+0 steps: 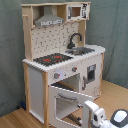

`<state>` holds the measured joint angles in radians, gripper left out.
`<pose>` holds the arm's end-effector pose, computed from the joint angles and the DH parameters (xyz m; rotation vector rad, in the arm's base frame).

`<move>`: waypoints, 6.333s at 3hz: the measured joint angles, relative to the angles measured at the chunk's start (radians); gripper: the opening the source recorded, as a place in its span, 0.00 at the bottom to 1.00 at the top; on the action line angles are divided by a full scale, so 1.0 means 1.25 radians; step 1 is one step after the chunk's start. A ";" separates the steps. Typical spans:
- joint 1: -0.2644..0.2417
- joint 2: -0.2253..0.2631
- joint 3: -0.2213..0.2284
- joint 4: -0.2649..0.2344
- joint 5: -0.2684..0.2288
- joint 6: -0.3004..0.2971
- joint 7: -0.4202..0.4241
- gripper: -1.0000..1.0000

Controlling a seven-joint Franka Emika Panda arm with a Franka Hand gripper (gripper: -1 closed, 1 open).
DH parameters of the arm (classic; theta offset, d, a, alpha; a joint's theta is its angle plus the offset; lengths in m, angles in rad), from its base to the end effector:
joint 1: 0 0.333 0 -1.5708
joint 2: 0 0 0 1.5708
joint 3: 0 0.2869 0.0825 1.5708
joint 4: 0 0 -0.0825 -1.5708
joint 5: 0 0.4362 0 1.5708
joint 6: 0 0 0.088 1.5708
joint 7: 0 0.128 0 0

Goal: Play with the kitchen

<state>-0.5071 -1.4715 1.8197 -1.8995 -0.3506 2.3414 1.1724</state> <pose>0.1687 0.6375 0.1968 1.6918 0.7414 1.7710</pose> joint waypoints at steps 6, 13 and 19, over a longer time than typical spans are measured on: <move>0.111 0.011 -0.002 -0.372 0.102 0.020 0.016 0.00; -0.267 0.010 -0.036 -0.354 0.101 0.370 -0.110 0.00; 0.051 0.009 -0.087 -0.463 0.100 0.202 -0.318 1.00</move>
<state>-0.4430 -1.4597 1.7108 -2.4780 -0.2259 2.5940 0.7749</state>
